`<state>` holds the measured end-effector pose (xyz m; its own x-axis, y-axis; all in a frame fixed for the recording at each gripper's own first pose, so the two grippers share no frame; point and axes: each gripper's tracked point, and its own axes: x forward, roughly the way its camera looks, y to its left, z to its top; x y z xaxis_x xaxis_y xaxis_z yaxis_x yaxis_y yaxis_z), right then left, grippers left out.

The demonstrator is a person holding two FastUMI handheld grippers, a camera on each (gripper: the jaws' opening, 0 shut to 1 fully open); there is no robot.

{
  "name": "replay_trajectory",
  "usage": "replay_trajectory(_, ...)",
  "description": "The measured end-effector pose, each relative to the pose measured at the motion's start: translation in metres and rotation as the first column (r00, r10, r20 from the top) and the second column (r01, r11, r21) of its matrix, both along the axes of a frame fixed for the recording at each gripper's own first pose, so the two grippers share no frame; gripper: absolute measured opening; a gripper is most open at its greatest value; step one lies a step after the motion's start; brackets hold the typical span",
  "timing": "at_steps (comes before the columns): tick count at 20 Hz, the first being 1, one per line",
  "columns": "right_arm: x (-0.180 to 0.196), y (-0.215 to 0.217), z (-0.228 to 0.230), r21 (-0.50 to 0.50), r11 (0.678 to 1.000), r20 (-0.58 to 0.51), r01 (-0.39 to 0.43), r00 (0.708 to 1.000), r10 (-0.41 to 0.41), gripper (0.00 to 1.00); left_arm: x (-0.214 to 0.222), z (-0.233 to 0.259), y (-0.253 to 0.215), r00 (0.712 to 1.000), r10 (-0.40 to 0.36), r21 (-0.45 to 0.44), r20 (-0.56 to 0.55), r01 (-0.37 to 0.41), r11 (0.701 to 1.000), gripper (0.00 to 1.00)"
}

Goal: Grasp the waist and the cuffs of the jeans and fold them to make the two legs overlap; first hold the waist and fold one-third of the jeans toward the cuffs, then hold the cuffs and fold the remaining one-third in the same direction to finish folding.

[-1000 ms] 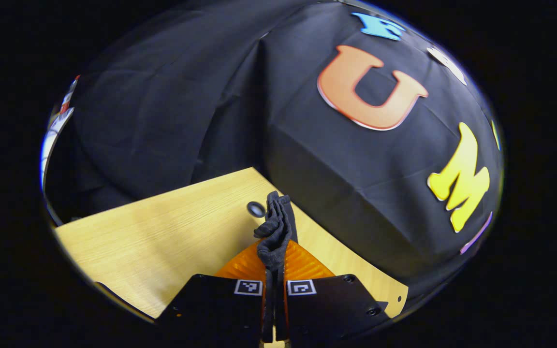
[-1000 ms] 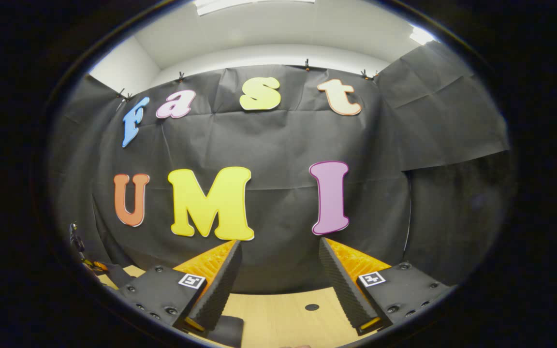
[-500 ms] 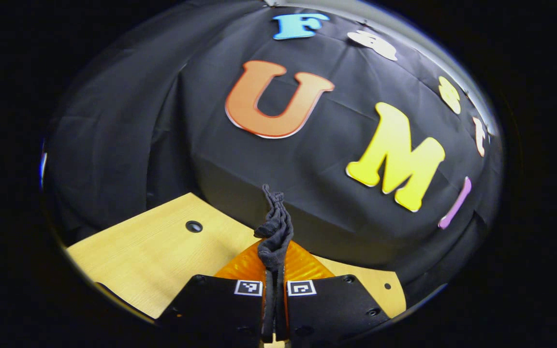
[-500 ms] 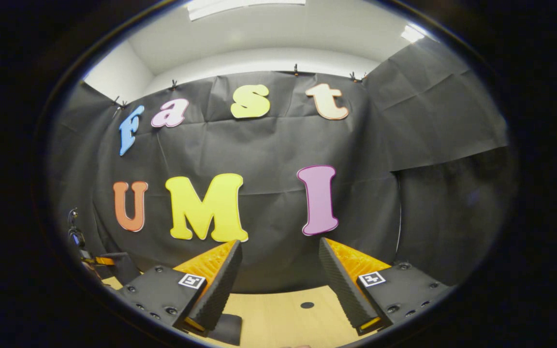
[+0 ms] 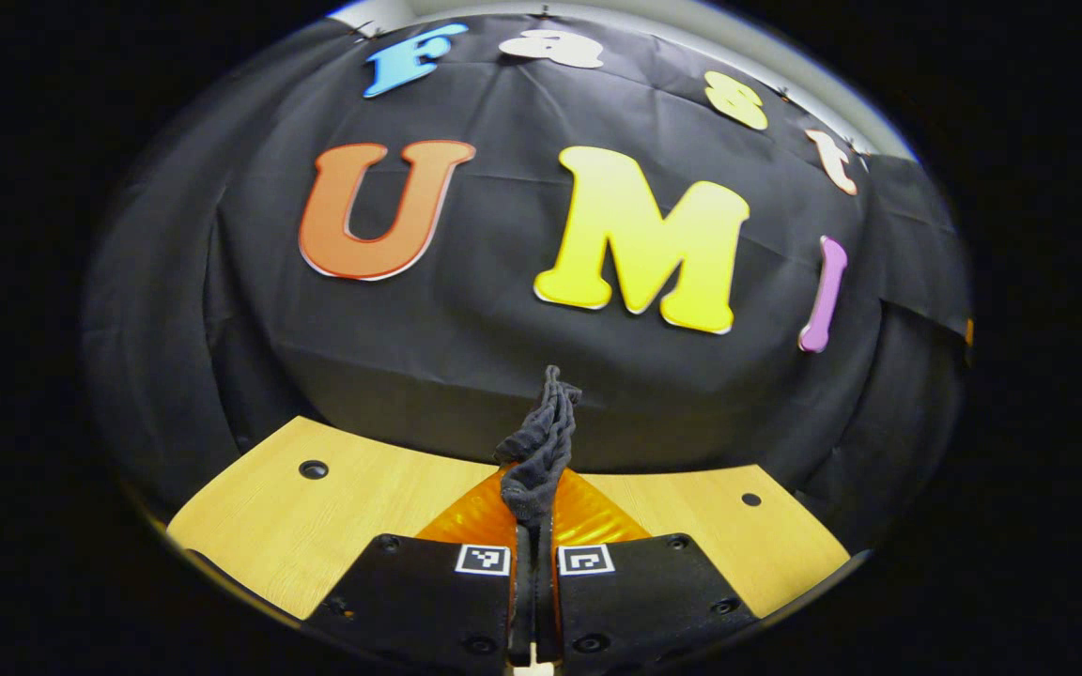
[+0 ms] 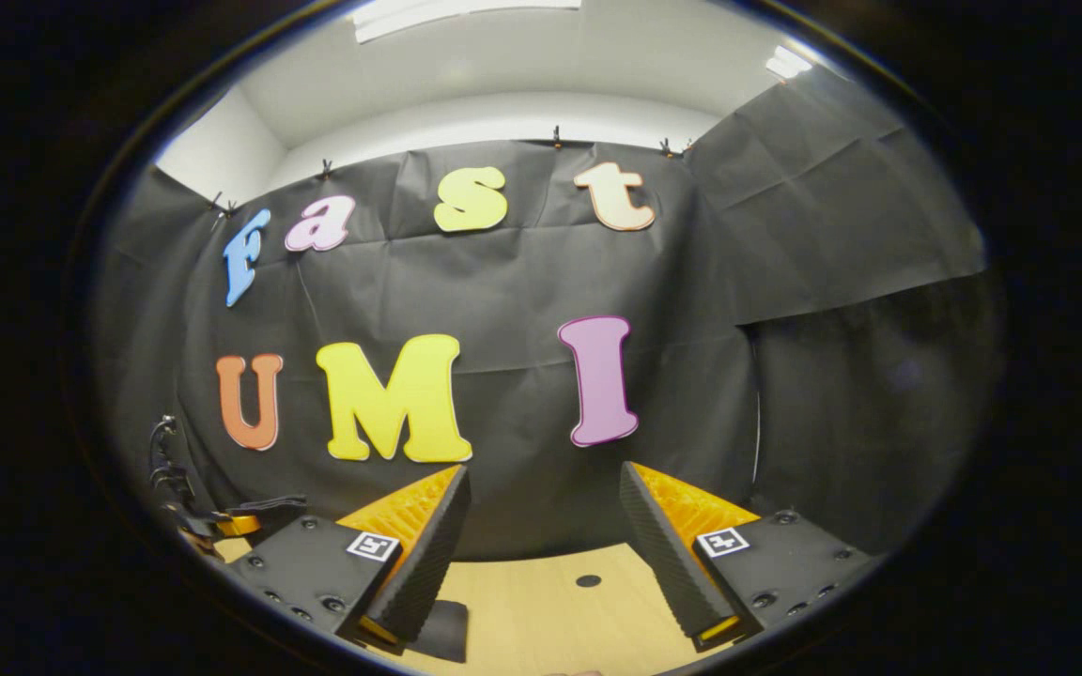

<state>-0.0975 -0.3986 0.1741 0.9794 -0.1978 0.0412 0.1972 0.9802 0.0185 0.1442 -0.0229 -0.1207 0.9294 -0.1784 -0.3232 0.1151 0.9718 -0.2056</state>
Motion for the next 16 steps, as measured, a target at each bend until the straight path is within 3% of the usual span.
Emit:
replay_trajectory(3, -0.005, -0.003, -0.002, 0.010, 1.000, -0.011, 0.014, 1.000, -0.014, 0.99, -0.007, -0.014, -0.040, 0.994, -0.110, 0.077, 0.002, 0.110, 0.991, 0.05)
replay_trajectory(5, -0.007, -0.002, -0.006, 0.023, 1.000, -0.021, 0.015, 1.000, -0.015, 1.00, -0.019, -0.030, -0.071, 0.978, -0.207, 0.139, -0.019, 0.208, 0.968, 0.05)
replay_trajectory(6, -0.007, -0.002, -0.007, 0.020, 1.000, -0.021, 0.019, 1.000, -0.019, 0.94, -0.025, -0.041, -0.085, 0.967, -0.251, 0.162, -0.038, 0.254, 0.954, 0.05)
replay_trajectory(7, -0.008, -0.003, -0.007, 0.015, 1.000, -0.019, 0.023, 1.000, -0.023, 0.99, -0.030, -0.053, -0.099, 0.955, -0.291, 0.179, -0.061, 0.297, 0.938, 0.05)
replay_trajectory(10, -0.011, -0.005, -0.010, 0.017, 0.999, -0.024, 0.034, 0.999, -0.033, 0.94, -0.045, -0.085, -0.137, 0.911, -0.393, 0.214, -0.122, 0.411, 0.886, 0.05)
replay_trajectory(11, -0.013, -0.006, -0.010, 0.023, 0.999, -0.025, 0.037, 0.999, -0.036, 0.98, -0.050, -0.097, -0.146, 0.897, -0.418, 0.231, -0.147, 0.442, 0.867, 0.05)
replay_trajectory(16, -0.017, -0.018, -0.018, 0.032, 0.997, -0.036, 0.069, 0.997, -0.068, 0.98, -0.067, -0.156, -0.174, 0.838, -0.484, 0.303, -0.254, 0.544, 0.783, 0.05)
